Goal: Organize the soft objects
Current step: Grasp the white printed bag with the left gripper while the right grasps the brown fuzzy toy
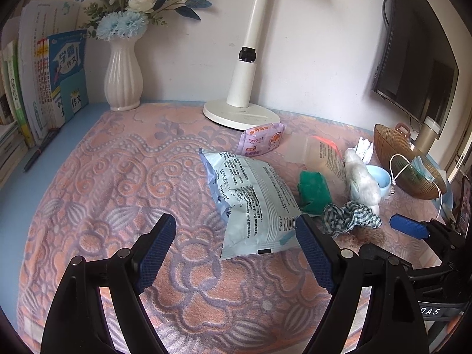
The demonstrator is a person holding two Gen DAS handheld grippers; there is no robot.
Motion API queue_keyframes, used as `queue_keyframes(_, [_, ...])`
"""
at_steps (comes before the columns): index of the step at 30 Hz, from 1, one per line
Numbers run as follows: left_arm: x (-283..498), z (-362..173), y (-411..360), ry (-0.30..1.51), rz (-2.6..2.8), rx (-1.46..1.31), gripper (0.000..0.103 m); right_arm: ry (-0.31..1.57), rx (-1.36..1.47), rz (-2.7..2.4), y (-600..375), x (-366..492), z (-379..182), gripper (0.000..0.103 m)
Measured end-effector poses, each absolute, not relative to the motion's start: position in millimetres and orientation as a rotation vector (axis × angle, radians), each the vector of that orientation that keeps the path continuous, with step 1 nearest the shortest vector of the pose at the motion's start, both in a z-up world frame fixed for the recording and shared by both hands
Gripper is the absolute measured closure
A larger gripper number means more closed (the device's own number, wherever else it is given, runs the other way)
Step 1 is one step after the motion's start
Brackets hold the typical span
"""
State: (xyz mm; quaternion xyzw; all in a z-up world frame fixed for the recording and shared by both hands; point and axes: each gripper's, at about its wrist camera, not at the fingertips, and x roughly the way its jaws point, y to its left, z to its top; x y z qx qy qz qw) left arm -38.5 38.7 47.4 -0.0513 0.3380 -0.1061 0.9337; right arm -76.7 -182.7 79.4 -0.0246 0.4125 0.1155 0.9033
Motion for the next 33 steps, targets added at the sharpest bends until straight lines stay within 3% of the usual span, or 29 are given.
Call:
queue_keyframes(6, [-29,44,37,0.775,-0.215,-0.112,0.021,0.893,-0.037,0.24,-184,-72,75,0.018])
queue_keyframes(12, [-15,50,16,0.91,-0.21,-0.103,0.021,0.985,0.004,0.262,-188,-61,62,0.035])
queue_keyframes(18, [6,41,1,0.898,-0.18,-0.058,0.025,0.999,0.023,0.286,-190,-61,61,0.053])
queue_keyframes(24, [1,36,-1,0.851,-0.231,-0.06,0.044,0.901,0.037,0.403,-188,-76,76,0.054])
queue_keyframes(33, [-28,69,15,0.716,-0.302,-0.147,0.045,0.836,0.138,0.429,-203,-82,87,0.054])
